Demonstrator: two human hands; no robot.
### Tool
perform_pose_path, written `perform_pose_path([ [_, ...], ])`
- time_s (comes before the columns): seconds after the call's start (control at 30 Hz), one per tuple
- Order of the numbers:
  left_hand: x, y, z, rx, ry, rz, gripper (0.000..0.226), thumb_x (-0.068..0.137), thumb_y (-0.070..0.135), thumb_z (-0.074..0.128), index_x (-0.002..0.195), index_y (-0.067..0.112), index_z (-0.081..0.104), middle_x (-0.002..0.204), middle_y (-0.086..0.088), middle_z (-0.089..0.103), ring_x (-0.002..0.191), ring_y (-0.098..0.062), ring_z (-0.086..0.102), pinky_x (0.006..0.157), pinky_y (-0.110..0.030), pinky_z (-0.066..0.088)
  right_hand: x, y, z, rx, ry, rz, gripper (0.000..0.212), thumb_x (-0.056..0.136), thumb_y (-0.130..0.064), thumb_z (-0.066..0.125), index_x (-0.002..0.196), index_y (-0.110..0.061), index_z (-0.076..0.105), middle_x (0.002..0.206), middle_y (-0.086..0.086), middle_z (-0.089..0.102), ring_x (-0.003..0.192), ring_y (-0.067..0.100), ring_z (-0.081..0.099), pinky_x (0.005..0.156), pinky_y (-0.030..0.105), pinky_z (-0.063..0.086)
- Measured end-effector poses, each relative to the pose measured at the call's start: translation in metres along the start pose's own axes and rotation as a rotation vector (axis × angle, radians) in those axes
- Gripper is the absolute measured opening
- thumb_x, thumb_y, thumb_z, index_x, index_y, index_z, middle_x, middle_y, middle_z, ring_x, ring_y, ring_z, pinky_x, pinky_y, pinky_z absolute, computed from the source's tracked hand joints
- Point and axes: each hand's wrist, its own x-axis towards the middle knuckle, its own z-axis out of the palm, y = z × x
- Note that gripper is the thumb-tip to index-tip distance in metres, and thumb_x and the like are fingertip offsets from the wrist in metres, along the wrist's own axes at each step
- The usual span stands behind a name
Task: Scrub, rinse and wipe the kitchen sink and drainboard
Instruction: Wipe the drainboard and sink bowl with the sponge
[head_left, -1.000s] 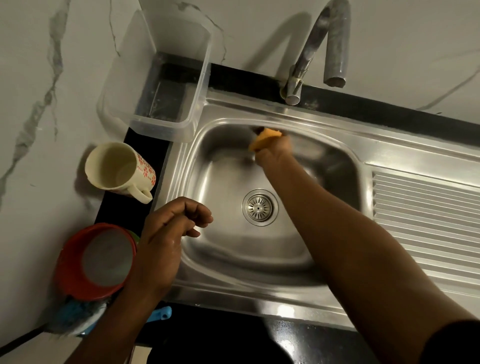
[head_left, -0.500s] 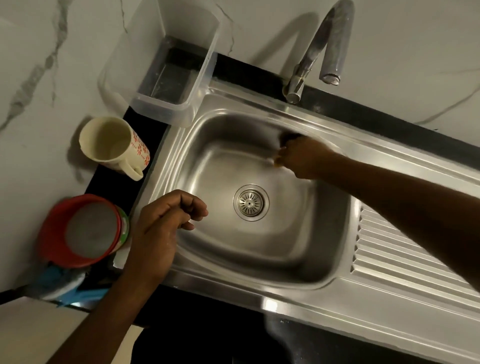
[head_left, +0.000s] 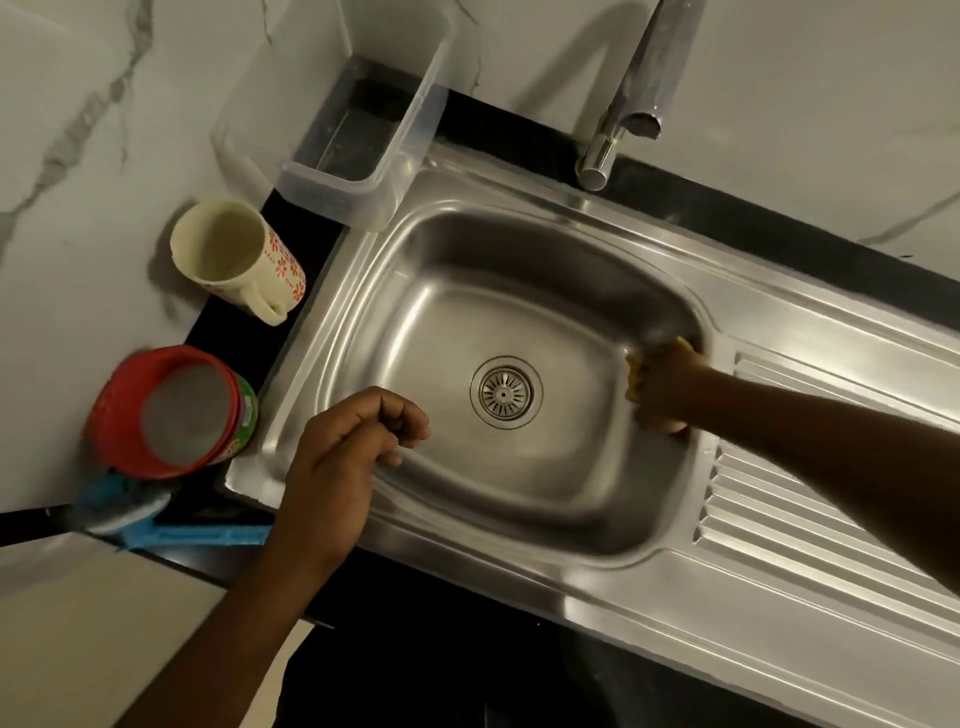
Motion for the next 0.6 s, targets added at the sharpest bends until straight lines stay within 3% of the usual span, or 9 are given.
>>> perform_pose_path([
  [0.17,0.003,0.000,0.005,0.024,-0.051,0.017,0.033,0.080,0.008,0.046,0.087,0.018,0.077,0.091,-0.005,0.077,0.095,-0.026,0.072,0.081,-0.042,0.055,-0.033,-0.054,0.008,-0.011,-0.139,-0.081,0.053,0.106,-0.048,0.028,0.157,-0.035,0.037,0.171,0.008,0.020,0.159,0.027,0.015,0.119,0.060,0.022],
  [0.27,0.004,0.000,0.005,0.030,-0.070,0.023,0.032,0.080,0.008,0.046,0.090,0.014,0.076,0.091,-0.003,0.078,0.094,-0.022,0.072,0.079,-0.035,0.056,-0.053,-0.084,0.008,0.067,-0.224,-0.154,0.055,0.108,-0.047,0.023,0.160,-0.033,0.032,0.172,0.014,0.015,0.157,0.035,0.021,0.117,0.060,0.024],
  [0.33,0.005,-0.001,0.003,0.028,-0.080,0.020,0.032,0.080,0.008,0.046,0.091,0.013,0.076,0.091,-0.002,0.078,0.094,-0.021,0.073,0.078,-0.034,0.056,-0.064,-0.098,0.003,0.198,-0.286,-0.173,0.062,0.108,-0.053,0.024,0.163,-0.024,0.028,0.170,0.013,0.022,0.151,0.036,0.034,0.119,0.052,0.027],
  [0.43,0.008,-0.002,-0.002,0.030,-0.104,0.011,0.033,0.080,0.009,0.046,0.091,0.013,0.076,0.091,-0.003,0.078,0.093,-0.021,0.073,0.078,-0.035,0.056,-0.078,-0.114,-0.006,0.527,-0.363,-0.203,0.063,0.110,-0.052,0.027,0.159,-0.015,0.038,0.161,0.013,0.042,0.146,0.033,0.041,0.120,0.045,0.030],
  [0.53,0.010,-0.005,-0.008,0.022,-0.131,0.002,0.033,0.079,0.008,0.046,0.090,0.014,0.076,0.091,-0.004,0.078,0.094,-0.022,0.073,0.078,-0.031,0.055,-0.084,-0.129,-0.010,0.721,-0.303,-0.242,0.065,0.106,-0.059,0.027,0.140,-0.013,0.058,0.143,0.012,0.059,0.127,0.031,0.056,0.105,0.042,0.039],
  [0.6,0.011,-0.006,-0.013,0.019,-0.147,-0.011,0.032,0.079,0.008,0.047,0.089,0.015,0.076,0.090,-0.004,0.078,0.093,-0.021,0.073,0.077,-0.029,0.054,-0.086,-0.142,-0.008,0.816,-0.217,-0.261,0.056,0.105,-0.052,0.032,0.120,-0.010,0.065,0.130,0.014,0.065,0.109,0.029,0.060,0.093,0.037,0.043],
])
